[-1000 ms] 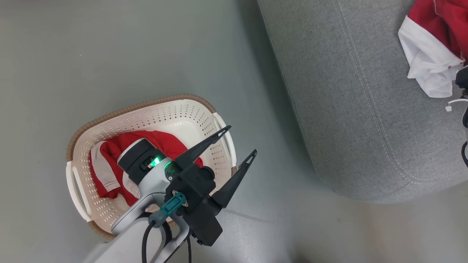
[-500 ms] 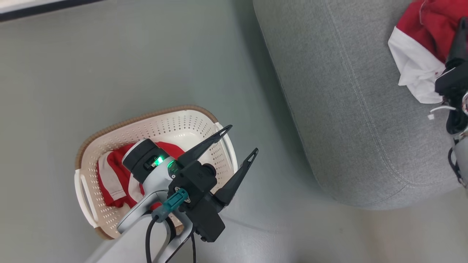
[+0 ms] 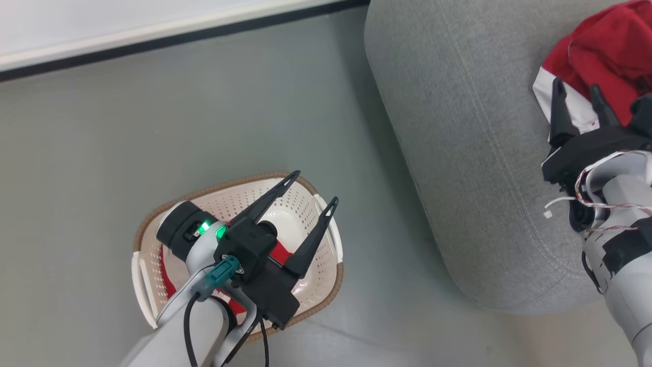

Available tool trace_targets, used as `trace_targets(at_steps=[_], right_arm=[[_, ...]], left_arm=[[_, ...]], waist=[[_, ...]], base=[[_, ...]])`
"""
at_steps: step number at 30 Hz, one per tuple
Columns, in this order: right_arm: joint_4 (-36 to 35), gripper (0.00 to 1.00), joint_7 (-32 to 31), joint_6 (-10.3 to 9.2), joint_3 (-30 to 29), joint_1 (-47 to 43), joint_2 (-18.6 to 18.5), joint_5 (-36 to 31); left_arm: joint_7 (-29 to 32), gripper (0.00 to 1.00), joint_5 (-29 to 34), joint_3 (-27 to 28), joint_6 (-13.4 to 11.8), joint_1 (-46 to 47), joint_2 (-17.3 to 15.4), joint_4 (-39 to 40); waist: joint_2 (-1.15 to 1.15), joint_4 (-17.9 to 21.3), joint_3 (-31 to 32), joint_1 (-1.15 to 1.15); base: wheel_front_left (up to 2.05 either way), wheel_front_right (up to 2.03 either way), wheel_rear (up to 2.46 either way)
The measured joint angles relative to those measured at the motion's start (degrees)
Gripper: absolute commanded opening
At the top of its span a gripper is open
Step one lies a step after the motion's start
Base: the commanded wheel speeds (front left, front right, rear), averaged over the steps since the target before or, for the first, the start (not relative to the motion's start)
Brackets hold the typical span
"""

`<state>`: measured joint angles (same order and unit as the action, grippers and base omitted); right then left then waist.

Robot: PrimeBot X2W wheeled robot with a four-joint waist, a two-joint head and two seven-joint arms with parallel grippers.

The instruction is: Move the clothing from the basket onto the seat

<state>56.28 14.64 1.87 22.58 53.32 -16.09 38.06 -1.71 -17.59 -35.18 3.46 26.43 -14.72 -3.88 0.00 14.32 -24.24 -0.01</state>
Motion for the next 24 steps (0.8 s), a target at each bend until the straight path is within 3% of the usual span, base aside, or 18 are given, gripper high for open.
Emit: trace_targets(at_steps=[13,24], right_arm=[[-7.3,1.0,0.0,0.4,3.1,-6.0,1.0,-4.1],[-16.2,1.0,0.0,-1.64,3.1,-14.4,2.0,-6.1]], left_arm=[[-3.0,1.0,-3.0,5.0,-3.8,-2.4,1.0,-4.0],[-5.6,1.0,-5.2,9.3,-6.6,-5.7,1.5,-7.4]], waist=[[0.0,-3.7,5.2,0.0],[0.0,-7.5,9.2,0.0]], base=[[0.0,0.0,0.0],[0.0,0.0,0.0]])
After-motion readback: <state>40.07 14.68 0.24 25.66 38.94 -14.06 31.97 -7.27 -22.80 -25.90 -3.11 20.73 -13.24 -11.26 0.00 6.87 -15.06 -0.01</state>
